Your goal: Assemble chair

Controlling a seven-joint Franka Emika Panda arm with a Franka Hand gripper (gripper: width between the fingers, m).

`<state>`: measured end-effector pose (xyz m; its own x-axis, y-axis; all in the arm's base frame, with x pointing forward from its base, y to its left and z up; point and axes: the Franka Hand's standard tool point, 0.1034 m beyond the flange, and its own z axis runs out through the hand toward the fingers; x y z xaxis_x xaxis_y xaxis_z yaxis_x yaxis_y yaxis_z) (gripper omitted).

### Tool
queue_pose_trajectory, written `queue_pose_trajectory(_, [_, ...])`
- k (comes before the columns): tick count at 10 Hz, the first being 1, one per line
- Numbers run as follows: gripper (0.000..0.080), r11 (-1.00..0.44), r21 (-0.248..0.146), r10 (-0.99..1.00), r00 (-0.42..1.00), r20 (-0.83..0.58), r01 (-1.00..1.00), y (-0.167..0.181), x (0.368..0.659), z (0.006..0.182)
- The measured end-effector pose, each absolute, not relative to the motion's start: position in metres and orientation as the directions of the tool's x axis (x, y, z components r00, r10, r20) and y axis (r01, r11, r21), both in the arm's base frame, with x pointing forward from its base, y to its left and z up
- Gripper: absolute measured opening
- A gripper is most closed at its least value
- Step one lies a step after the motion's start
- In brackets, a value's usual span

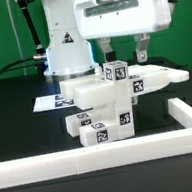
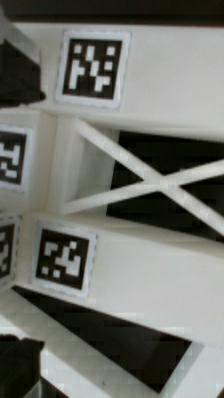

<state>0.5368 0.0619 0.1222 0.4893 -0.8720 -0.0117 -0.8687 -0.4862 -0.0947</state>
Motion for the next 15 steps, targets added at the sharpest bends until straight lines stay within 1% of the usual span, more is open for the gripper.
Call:
queue_pose_trajectory(2, [0.0648,-0.487,-0.093,-0.871,0.49,-0.012,-0.868,0.062,0.537,0.122])
queue_pose_trajectory(4, [0.0648,-0.615,-0.086,-0.787,0.617,-0.007,-0.784,0.064,0.525,0.119])
queue_pose_trajectory(5, [0.0648,-0.634,-0.083,-0.771,0.637,-0.01,-0.769,0.064,0.518,0.118])
queue_pose_trajectory(6, [0.0648,-0.552,-0.086,-0.831,0.556,-0.015,-0.829,0.068,0.514,0.117])
queue_pose_trajectory(9, [0.0648,-0.574,-0.085,-0.817,0.576,-0.012,-0.815,0.069,0.514,0.116])
queue_pose_trajectory(10, [0.0648,-0.586,-0.085,-0.808,0.589,-0.013,-0.806,0.075,0.51,0.117])
queue_pose_trajectory(12, [0.0648,-0.649,-0.08,-0.758,0.652,-0.021,-0.757,0.089,0.491,0.12])
queue_pose_trajectory(13, [0.0648,-0.655,-0.079,-0.753,0.658,-0.019,-0.751,0.093,0.478,0.115])
queue_pose_trajectory(14, [0.0648,-0.625,-0.074,-0.778,0.628,-0.025,-0.777,0.097,0.475,0.114])
queue_pose_trajectory(15, [0.0648,-0.635,-0.075,-0.77,0.638,-0.023,-0.769,0.097,0.476,0.114])
